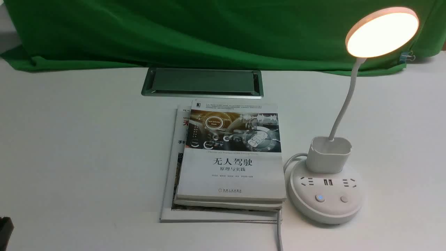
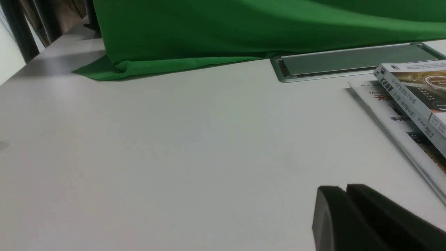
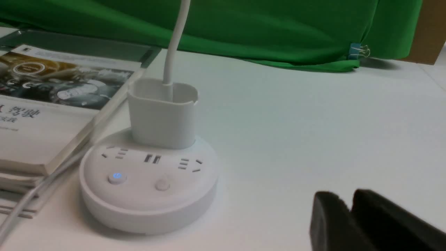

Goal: Turn off the desk lamp on the white desktop by hand.
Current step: 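Press the power button on the lamp base to turn the lamp off with the right gripper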

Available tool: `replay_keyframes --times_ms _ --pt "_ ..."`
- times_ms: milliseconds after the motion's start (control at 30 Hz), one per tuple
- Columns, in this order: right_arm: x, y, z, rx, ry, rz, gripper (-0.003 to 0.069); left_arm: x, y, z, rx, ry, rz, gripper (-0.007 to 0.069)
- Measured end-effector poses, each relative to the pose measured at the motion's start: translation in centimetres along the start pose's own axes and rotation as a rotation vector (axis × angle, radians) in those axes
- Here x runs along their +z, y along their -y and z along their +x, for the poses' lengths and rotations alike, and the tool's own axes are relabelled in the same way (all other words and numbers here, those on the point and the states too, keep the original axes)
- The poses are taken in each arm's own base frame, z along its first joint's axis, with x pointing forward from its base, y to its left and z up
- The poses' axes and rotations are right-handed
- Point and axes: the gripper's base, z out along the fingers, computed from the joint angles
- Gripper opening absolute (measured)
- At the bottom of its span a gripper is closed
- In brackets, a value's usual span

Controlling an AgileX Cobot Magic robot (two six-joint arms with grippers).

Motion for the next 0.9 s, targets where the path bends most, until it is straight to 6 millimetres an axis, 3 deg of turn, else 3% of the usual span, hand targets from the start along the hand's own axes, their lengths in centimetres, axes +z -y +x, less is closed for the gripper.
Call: replay_keyframes --times_ms 900 --pt "0.00 0.03 -0.20 0.004 0.022 0.003 0.0140 0.00 0.00 0.00 0.000 0.000 0.000 0.0020"
